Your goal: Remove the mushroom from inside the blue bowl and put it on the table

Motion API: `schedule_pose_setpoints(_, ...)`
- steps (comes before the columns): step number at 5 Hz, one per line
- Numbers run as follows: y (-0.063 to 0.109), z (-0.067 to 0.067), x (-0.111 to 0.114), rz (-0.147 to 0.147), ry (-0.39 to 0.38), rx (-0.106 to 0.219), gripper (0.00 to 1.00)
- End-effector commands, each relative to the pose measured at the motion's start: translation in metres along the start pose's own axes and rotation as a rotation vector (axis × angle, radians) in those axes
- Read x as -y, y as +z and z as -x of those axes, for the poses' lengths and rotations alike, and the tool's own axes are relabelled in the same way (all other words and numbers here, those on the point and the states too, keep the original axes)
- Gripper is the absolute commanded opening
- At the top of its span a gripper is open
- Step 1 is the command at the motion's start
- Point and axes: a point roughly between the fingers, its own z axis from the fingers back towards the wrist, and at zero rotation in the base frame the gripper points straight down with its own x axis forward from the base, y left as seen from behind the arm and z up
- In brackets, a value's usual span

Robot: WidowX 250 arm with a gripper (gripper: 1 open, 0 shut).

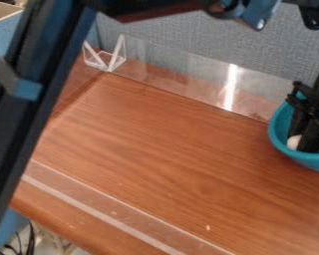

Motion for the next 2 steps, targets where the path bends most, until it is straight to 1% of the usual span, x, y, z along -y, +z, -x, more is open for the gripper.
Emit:
schedule_pose_setpoints(1,0.0487,0.0094,-0.0021,-0.038,0.002,0.115,0.0)
schedule_pose_setpoints(2,0.0553,0.0148,-0.0012,-0.042,0.007,0.123,0.0)
